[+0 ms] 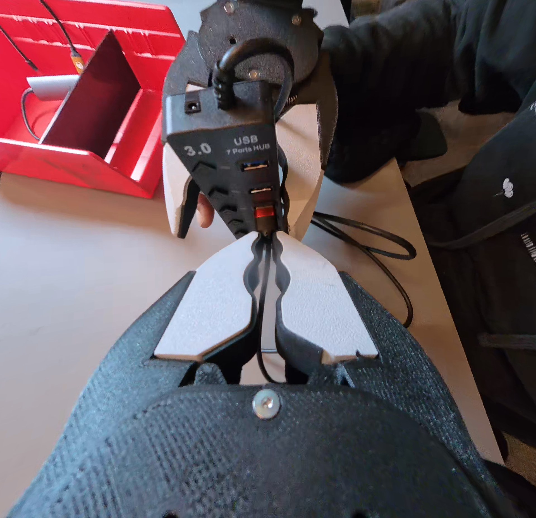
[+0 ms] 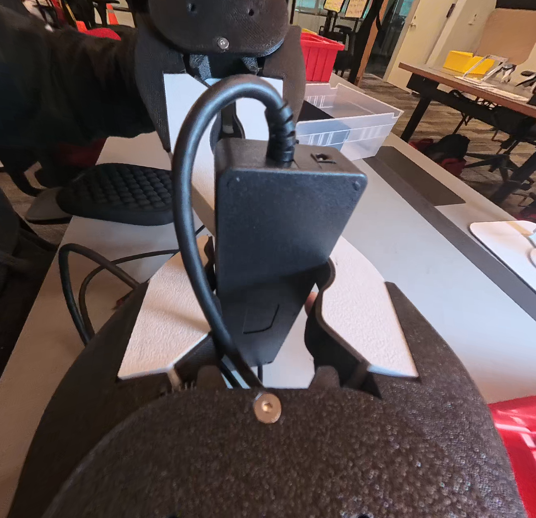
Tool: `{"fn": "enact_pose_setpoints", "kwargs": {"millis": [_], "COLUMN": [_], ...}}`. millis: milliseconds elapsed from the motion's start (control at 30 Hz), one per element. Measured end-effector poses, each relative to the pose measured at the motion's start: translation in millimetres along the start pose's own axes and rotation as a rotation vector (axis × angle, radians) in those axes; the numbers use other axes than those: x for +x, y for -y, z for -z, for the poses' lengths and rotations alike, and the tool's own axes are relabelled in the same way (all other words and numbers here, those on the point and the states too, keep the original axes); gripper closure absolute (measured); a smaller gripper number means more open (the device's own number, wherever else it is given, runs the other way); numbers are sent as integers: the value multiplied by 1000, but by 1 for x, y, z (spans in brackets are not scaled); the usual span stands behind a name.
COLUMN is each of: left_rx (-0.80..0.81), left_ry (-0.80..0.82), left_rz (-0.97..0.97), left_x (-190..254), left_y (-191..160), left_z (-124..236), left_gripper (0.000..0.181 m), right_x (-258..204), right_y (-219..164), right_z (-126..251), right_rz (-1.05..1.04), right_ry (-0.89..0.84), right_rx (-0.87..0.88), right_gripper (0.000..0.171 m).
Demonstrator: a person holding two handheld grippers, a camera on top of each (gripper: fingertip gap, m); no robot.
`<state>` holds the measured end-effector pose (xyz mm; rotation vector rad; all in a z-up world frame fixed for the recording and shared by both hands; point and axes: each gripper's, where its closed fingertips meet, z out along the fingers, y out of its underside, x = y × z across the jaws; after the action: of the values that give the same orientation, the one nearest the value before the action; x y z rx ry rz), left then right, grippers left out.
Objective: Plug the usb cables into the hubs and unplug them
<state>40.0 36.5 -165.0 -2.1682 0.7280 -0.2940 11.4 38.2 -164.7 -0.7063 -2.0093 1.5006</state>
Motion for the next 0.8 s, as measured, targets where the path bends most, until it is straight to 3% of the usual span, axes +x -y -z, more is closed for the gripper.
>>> {"fn": "enact_pose_setpoints", "kwargs": {"millis": [67, 200, 300, 333, 467, 600, 700, 800], "left_rx": [46, 132, 103, 83, 96, 121, 108, 101], "left_ry": [19, 42, 69, 81, 132, 140, 143, 141], "left_rz": [2, 51, 55, 39, -8, 0, -6, -5], "left_x": [-2, -7, -5, -4, -2, -6, -7, -6], "left_y": [5, 8, -7, -12, -13, -9, -11, -14], "left_z": [4, 21, 15, 9, 4, 15, 15, 11], "left_gripper": [175, 150, 145, 146, 181, 181, 181, 181], "right_x": [2, 6, 3, 0, -6, -4, -8, -12], "right_y": [3, 8, 16, 18, 8, -12, -21, -30], "right_z": [1, 7, 9, 8, 0, -5, -10, -15], "right_rz": [-7, -33, -66, -71, -79, -39, -30, -40], "right_ry": [-7, 0, 48, 65, 91, 74, 93, 107], "right_rx": [33, 111, 183, 197, 150, 5, -57, -71], "right_gripper": [102, 103, 103, 103, 103, 103, 96, 101]}}
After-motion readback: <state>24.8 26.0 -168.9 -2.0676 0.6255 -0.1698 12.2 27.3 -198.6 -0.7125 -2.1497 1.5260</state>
